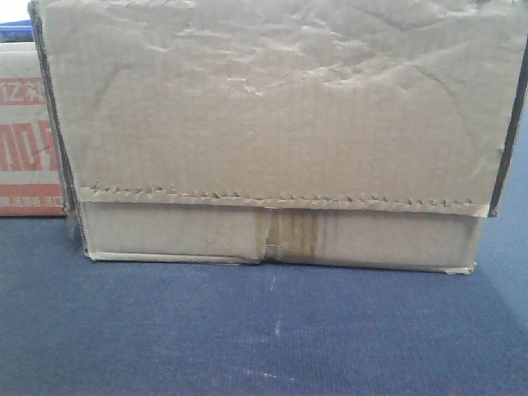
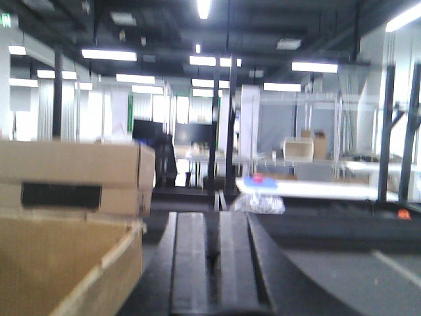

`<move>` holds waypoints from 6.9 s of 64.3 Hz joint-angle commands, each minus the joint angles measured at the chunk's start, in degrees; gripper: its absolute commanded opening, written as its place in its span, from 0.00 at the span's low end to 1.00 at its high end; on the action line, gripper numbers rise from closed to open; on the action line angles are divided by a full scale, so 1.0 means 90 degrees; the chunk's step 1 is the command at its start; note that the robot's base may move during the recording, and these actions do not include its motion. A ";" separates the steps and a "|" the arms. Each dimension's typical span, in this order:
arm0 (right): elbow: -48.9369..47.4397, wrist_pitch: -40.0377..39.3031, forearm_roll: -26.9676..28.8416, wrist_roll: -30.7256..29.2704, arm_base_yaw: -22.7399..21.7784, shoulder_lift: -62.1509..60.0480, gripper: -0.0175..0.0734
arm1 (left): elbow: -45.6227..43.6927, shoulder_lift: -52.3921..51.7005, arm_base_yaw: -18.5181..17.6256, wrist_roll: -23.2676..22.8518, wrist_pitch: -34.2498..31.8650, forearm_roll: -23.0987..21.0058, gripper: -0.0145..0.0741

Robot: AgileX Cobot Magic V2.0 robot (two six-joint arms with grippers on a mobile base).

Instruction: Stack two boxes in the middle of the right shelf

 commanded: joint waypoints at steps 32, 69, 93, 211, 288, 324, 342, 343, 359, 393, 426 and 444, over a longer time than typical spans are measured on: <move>-0.2411 0.0689 -0.0119 -0.0045 0.0000 0.3251 0.82 | -0.3109 0.3762 -0.0730 0.0004 0.2369 0.0294 0.79; -0.2411 0.0599 -0.0119 -0.0045 0.0202 0.3635 0.82 | -0.7344 0.8470 0.0926 0.2404 0.5628 -0.1480 0.78; -0.2411 0.0599 -0.0119 -0.0045 0.0220 0.3635 0.82 | -0.7374 1.0024 0.1391 0.3123 0.5381 -0.1513 0.78; -0.2411 0.1405 0.0008 -0.0045 0.0213 0.3635 0.82 | -0.9529 0.8516 0.0478 0.2051 0.5001 -0.2772 0.04; -0.2411 0.1455 0.0169 -0.0045 0.0213 0.3635 0.82 | -0.9559 1.0981 -0.2760 0.0089 0.4747 -0.0641 0.04; -0.2496 0.1493 0.0169 -0.0045 0.0213 0.3635 0.82 | -0.9582 1.0448 -0.2760 0.0089 0.4760 -0.0844 0.84; -0.3844 0.2355 0.0187 -0.0045 0.0349 0.4255 0.82 | -0.9582 0.9584 -0.2668 0.0089 0.5394 0.0100 0.84; -0.3929 0.2422 0.0223 -0.0045 0.0376 0.4315 0.82 | -0.9582 0.9569 -0.2652 0.0089 0.5449 0.0112 0.84; -0.5745 0.4215 0.0321 -0.0045 0.1019 0.5894 0.82 | -0.9570 0.9537 -0.1933 0.0330 0.6595 0.0181 0.84; -0.6613 0.5926 0.0562 -0.0022 0.1359 0.8791 0.82 | -0.8493 1.0313 -0.1870 0.0488 0.6533 -0.0398 0.84; -0.6613 0.5936 0.0596 -0.0022 0.1359 0.9960 0.71 | -0.8493 1.1097 -0.2169 0.0492 0.6505 -0.0348 0.75; -0.6613 0.5896 0.0536 -0.0002 0.1359 0.9976 0.03 | -0.8493 1.1097 -0.2169 0.0492 0.6505 -0.0348 0.04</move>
